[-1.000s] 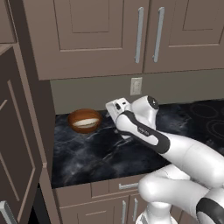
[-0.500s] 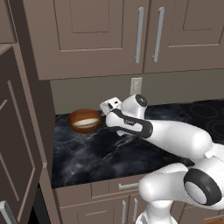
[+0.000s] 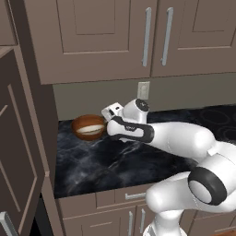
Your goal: Pick up the bowls on the counter and stack them on top of one another in the open cabinet. Place the smaller bowl on top of the larger bowl.
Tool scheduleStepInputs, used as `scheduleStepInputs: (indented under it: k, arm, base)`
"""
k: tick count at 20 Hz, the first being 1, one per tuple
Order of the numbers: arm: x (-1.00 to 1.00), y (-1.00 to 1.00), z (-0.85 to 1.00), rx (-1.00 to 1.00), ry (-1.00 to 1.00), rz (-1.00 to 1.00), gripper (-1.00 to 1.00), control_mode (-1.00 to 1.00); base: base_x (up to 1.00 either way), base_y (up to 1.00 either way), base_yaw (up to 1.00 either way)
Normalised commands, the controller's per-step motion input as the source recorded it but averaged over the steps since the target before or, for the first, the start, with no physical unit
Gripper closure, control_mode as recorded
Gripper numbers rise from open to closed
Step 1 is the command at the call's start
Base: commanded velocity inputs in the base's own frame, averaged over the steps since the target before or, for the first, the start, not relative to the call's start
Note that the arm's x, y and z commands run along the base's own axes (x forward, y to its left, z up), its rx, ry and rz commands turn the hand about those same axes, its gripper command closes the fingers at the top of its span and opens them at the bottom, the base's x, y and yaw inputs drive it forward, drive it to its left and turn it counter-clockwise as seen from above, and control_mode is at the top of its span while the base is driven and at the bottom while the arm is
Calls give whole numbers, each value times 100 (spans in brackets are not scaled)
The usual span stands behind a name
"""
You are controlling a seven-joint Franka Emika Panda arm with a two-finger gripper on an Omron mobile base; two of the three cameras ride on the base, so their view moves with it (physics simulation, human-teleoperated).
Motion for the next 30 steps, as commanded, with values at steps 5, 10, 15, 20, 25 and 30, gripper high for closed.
scheduleStepInputs:
  k: [5,10,15,20,25,30]
  arm:
    - [10,2,-5,0,0,0,-100,-100]
    - [26,5,-14,-2,0,0,-100,-100]
    - [32,7,-17,-4,0,0,-100,-100]
    - [25,9,-21,-4,0,0,-100,-100]
    - [17,8,-25,-2,0,0,-100,-100]
    - [28,6,-15,-2,-1,0,-100,-100]
  base:
    - [0,0,0]
    - [0,0,0]
    - [0,0,0]
    - [0,0,0]
    - [0,0,0]
    - [0,0,0]
